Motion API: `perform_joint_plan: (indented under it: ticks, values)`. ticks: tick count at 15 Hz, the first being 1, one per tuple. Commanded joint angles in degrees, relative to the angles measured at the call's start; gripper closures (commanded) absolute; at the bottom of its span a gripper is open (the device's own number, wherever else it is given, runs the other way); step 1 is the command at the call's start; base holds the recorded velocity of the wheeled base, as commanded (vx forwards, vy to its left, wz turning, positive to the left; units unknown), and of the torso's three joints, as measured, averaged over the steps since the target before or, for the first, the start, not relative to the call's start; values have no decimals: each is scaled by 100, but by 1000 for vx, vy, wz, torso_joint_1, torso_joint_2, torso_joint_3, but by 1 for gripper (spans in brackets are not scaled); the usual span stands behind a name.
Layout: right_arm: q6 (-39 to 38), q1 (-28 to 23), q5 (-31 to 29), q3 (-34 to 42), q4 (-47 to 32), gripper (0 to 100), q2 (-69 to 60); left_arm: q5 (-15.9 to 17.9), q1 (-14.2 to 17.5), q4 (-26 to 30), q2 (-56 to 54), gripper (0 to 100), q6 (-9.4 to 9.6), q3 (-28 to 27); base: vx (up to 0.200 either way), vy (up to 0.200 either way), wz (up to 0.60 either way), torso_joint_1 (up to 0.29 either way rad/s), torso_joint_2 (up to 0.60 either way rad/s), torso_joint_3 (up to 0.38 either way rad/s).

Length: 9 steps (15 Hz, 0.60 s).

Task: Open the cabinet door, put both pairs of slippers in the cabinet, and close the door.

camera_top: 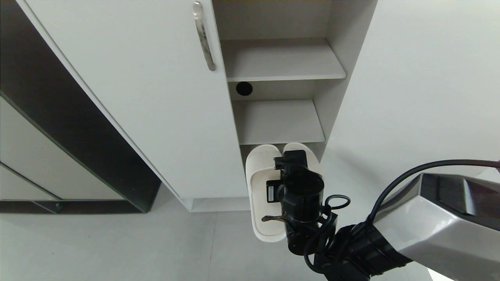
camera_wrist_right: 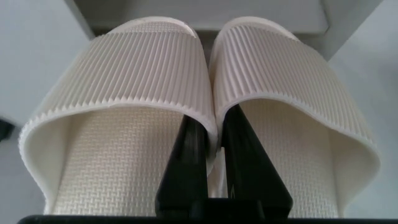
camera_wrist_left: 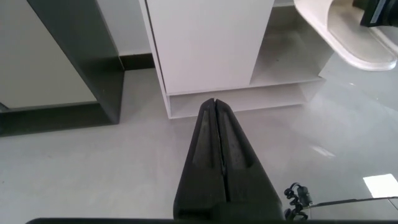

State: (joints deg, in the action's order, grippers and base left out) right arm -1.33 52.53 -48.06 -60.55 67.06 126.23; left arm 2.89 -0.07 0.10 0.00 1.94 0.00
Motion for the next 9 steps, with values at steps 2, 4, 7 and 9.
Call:
perform_joint_plan:
  ticks: [2, 4, 7, 9]
  values:
    - [177, -32, -46, 70, 281, 100, 191, 1, -1, -1, 9, 100, 0, 0, 0, 0, 0, 2, 2, -186]
    - [177, -67, -46, 70, 281, 100, 191, 1, -1, -1, 9, 100, 0, 0, 0, 0, 0, 1, 6, -47]
    - [177, -76, -37, 70, 290, 100, 191, 1, -1, -1, 9, 100, 0, 0, 0, 0, 0, 0, 0, 0]
    - [194, -85, -28, 70, 404, 100, 147, 1, -1, -1, 9, 100, 0, 0, 0, 0, 0, 0, 0, 0]
